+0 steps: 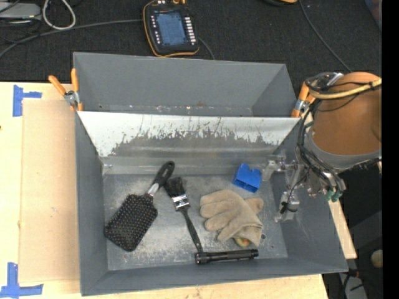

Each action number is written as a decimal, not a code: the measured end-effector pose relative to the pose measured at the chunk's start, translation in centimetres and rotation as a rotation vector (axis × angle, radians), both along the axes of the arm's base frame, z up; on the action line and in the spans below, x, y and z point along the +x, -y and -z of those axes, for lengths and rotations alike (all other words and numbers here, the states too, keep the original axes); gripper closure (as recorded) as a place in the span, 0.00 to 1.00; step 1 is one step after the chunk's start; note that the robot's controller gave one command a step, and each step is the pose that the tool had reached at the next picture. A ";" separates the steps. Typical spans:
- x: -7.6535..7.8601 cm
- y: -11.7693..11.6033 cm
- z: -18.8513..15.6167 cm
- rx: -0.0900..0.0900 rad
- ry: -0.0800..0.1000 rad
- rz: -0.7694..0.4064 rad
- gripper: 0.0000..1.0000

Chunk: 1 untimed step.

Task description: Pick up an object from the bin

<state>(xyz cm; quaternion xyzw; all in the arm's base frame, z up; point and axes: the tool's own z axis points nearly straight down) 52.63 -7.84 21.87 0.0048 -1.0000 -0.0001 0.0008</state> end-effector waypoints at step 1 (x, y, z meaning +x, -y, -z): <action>0.0 0.0 0.0 0.000 0.000 0.000 0.00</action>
Offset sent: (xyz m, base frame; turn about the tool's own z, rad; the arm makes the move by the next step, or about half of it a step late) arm -0.0218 0.0482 -0.0479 0.0369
